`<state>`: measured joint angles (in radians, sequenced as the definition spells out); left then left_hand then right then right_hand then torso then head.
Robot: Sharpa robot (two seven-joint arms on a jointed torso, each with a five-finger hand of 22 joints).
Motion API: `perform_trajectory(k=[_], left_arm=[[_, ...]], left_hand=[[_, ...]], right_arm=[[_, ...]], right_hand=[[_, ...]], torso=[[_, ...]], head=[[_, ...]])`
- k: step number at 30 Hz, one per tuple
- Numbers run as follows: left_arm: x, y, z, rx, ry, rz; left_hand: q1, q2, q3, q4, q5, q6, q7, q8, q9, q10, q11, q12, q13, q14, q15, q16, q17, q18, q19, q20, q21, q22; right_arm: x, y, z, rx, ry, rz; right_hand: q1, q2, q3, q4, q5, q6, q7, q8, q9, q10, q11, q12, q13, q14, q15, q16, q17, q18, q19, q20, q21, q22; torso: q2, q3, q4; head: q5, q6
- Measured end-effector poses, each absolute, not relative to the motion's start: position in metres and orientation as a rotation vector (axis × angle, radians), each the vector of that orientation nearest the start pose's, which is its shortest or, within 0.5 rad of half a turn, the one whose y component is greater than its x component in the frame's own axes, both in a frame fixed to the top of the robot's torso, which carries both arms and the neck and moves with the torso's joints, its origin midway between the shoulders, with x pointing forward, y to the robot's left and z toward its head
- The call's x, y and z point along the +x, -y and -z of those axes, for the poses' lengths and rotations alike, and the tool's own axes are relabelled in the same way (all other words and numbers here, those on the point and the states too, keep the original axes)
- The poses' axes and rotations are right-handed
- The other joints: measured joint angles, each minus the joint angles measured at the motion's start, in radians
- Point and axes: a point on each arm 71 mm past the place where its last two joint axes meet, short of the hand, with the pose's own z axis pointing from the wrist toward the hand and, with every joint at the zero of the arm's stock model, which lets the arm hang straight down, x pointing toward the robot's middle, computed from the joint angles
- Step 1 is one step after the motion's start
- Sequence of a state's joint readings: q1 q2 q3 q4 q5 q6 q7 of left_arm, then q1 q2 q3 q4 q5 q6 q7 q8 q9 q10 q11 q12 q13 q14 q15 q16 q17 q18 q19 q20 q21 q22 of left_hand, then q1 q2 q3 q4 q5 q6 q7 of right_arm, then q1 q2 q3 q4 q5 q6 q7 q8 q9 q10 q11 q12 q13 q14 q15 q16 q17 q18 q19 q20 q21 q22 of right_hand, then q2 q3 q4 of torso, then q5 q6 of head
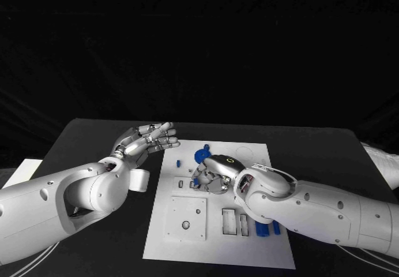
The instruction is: Assemble the parts on the task board
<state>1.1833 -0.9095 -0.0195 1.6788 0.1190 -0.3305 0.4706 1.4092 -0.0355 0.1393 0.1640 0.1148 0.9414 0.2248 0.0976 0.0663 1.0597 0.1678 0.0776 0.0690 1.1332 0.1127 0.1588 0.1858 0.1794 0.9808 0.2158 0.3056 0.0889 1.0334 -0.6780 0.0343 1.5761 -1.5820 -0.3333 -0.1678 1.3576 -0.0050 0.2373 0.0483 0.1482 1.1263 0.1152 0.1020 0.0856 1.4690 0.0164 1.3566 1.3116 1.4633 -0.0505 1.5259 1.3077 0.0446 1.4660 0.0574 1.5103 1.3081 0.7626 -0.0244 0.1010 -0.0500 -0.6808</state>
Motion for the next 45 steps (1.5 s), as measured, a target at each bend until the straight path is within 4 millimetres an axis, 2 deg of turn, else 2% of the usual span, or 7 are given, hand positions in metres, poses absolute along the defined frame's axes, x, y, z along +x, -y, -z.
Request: perform_trajectory(k=[15, 20, 23, 26, 32, 40, 45], left_arm=[[0.461, -0.2012, 0.165, -1.215, -1.333, 1.677], [0.4609, -0.2011, 0.1651, -1.216, -1.334, 1.677], [0.4609, -0.2011, 0.1651, -1.216, -1.334, 1.677], [0.461, -0.201, 0.1652, -1.216, -1.335, 1.677], [0.4609, -0.201, 0.1653, -1.216, -1.335, 1.677], [0.4609, -0.201, 0.1653, -1.216, -1.336, 1.678], [0.4609, -0.2009, 0.1653, -1.216, -1.336, 1.678]], left_hand=[[0.0, 0.0, 0.0, 0.0, 0.0, 0.0, 0.0, 0.0, 0.0, 0.0, 0.0, 0.0, 0.0, 0.0, 0.0, 0.0, 0.0, 0.0, 0.0, 0.0, 0.0, 0.0], [0.0, 0.0, 0.0, 0.0, 0.0, 0.0, 0.0, 0.0, 0.0, 0.0, 0.0, 0.0, 0.0, 0.0, 0.0, 0.0, 0.0, 0.0, 0.0, 0.0, 0.0, 0.0], [0.0, 0.0, 0.0, 0.0, 0.0, 0.0, 0.0, 0.0, 0.0, 0.0, 0.0, 0.0, 0.0, 0.0, 0.0, 0.0, 0.0, 0.0, 0.0, 0.0, 0.0, 0.0], [0.0, 0.0, 0.0, 0.0, 0.0, 0.0, 0.0, 0.0, 0.0, 0.0, 0.0, 0.0, 0.0, 0.0, 0.0, 0.0, 0.0, 0.0, 0.0, 0.0, 0.0, 0.0], [0.0, 0.0, 0.0, 0.0, 0.0, 0.0, 0.0, 0.0, 0.0, 0.0, 0.0, 0.0, 0.0, 0.0, 0.0, 0.0, 0.0, 0.0, 0.0, 0.0, 0.0, 0.0], [0.0, 0.0, 0.0, 0.0, 0.0, 0.0, 0.0, 0.0, 0.0, 0.0, 0.0, 0.0, 0.0, 0.0, 0.0, 0.0, 0.0, 0.0, 0.0, 0.0, 0.0, 0.0], [0.0, 0.0, 0.0, 0.0, 0.0, 0.0, 0.0, 0.0, 0.0, 0.0, 0.0, 0.0, 0.0, 0.0, 0.0, 0.0, 0.0, 0.0, 0.0, 0.0, 0.0, 0.0]], right_arm=[[0.4425, 0.107, 0.2195, -0.265, -1.674, -0.776], [0.4428, 0.107, 0.2193, -0.272, -1.679, -0.764], [0.443, 0.1071, 0.2197, -0.274, -1.683, -0.755], [0.4428, 0.1073, 0.2208, -0.276, -1.688, -0.745], [0.4429, 0.1068, 0.2206, -0.279, -1.686, -0.729], [0.4425, 0.1051, 0.2201, -0.286, -1.679, -0.716], [0.4421, 0.1043, 0.2201, -0.289, -1.676, -0.712]], right_hand=[[-0.003, 0.002, -0.003, 0.003, -0.004, -0.001, -0.001, 0.0, 0.006, -0.003, -0.003, 0.002, 0.0, 0.003, -0.003, 0.0, 0.0, 0.0, 0.0, 0.0, 0.0, 0.0], [-0.026, -0.016, -0.011, 0.011, -0.004, -0.001, -0.001, 0.0, 0.014, -0.003, -0.003, -0.014, -0.005, 0.003, -0.003, 0.0, 0.0, 0.0, 0.0, 0.0, 0.0, 0.0], [-0.052, -0.021, -0.019, 0.019, -0.013, 0.006, -0.009, -0.013, 0.012, -0.003, -0.003, -0.033, -0.005, 0.003, -0.003, 0.0, 0.0, 0.0, 0.0, 0.0, 0.0, 0.0], [-0.069, -0.038, -0.03, 0.03, -0.017, 0.003, -0.01, -0.023, 0.003, -0.006, 0.0, -0.061, -0.003, 0.003, -0.003, 0.0, 0.0, 0.0, 0.0, 0.0, 0.0, 0.0], [-0.081, -0.059, -0.038, 0.039, -0.017, -0.012, -0.001, -0.03, -0.003, -0.013, 0.005, -0.074, -0.005, 0.003, 0.004, 0.0, 0.0, 0.0, 0.0, 0.0, 0.0, 0.0], [-0.082, -0.061, -0.041, 0.042, -0.017, -0.019, -0.001, -0.03, -0.004, -0.017, 0.009, -0.085, -0.003, 0.003, 0.004, -0.004, 0.0, 0.0, 0.0, 0.0, 0.0, -0.001], [-0.097, -0.076, -0.053, 0.054, -0.023, -0.035, 0.005, -0.034, -0.009, -0.022, 0.014, -0.101, -0.004, 0.003, 0.004, -0.004, 0.0, 0.0, 0.0, 0.008, 0.0, -0.001]], torso=[[0.0, 0.0006, -0.0006], [0.0, 0.0003, -0.0007], [0.0, 0.0001, -0.0001], [0.0, -0.0004, 0.0005], [0.0, -0.0004, 0.0005], [0.0, -0.0005, 0.0003], [0.0, -0.0002, 0.0002]], head=[[-0.004, -0.001], [-0.006, -0.001], [-0.007, -0.001], [-0.007, -0.001], [-0.008, -0.002], [-0.01, -0.001], [-0.013, -0.001]])
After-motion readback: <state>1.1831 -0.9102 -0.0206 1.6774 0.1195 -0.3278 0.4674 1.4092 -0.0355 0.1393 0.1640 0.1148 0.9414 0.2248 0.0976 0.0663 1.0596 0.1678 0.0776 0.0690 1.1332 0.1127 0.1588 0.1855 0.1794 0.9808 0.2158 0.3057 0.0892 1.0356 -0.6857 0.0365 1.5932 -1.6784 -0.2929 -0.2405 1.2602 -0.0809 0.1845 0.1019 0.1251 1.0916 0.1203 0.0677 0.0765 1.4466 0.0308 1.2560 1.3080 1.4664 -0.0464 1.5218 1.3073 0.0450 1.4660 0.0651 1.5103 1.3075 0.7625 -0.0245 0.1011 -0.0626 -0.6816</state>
